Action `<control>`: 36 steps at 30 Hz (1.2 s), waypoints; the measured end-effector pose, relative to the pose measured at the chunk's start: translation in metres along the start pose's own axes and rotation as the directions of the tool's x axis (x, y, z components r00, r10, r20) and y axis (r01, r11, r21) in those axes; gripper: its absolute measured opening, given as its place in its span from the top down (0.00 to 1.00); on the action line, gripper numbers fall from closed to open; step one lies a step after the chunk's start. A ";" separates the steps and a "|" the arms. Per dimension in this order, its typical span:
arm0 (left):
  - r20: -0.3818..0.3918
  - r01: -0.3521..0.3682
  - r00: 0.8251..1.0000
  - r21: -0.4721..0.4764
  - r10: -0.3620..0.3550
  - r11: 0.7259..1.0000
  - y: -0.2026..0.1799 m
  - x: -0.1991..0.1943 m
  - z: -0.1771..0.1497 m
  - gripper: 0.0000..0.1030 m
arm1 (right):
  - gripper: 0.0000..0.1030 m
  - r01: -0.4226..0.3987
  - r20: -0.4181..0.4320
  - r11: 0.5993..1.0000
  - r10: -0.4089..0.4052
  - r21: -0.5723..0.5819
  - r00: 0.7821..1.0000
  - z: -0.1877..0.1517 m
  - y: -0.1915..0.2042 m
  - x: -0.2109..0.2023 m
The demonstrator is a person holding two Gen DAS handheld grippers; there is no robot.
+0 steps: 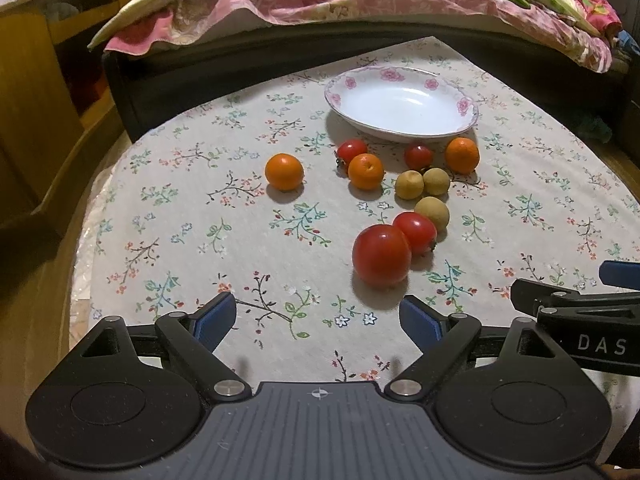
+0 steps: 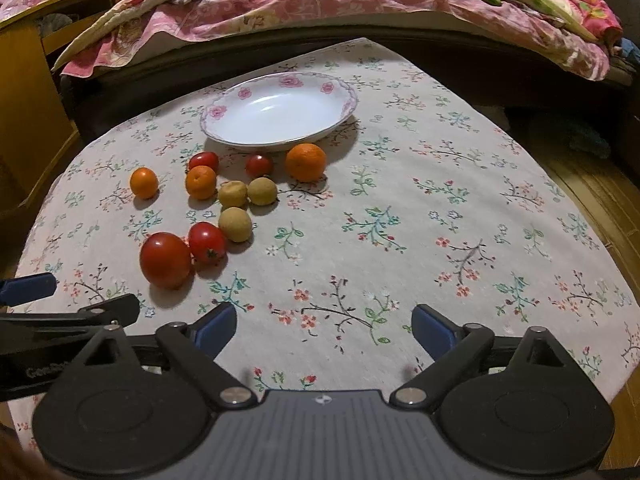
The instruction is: Organize fruits
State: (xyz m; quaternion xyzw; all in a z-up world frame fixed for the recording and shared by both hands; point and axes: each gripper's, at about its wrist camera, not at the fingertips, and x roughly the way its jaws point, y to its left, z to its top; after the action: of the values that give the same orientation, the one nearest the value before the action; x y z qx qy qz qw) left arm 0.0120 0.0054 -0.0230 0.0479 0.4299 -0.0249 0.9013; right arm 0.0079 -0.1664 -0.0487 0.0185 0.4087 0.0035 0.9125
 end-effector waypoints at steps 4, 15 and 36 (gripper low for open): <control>0.007 -0.009 1.000 0.012 0.009 1.000 -0.001 0.000 0.001 0.11 | 0.10 -0.006 0.000 1.000 0.006 -0.011 1.000 0.002 0.001 0.002; 0.007 -0.016 1.000 0.031 0.015 0.999 -0.003 0.003 0.001 0.11 | 0.13 -0.019 -0.018 1.000 0.019 -0.004 1.000 0.003 0.000 0.005; 0.014 -0.024 1.000 0.066 0.023 0.998 -0.008 0.004 0.002 0.13 | 0.15 -0.020 -0.030 1.000 0.019 -0.013 0.999 0.003 0.001 0.007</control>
State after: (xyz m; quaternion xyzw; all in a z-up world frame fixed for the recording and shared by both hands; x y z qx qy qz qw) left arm 0.0157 -0.0027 -0.0254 0.0827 0.4223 -0.0291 0.9022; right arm 0.0147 -0.1658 -0.0517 0.0163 0.4219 0.0153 0.9064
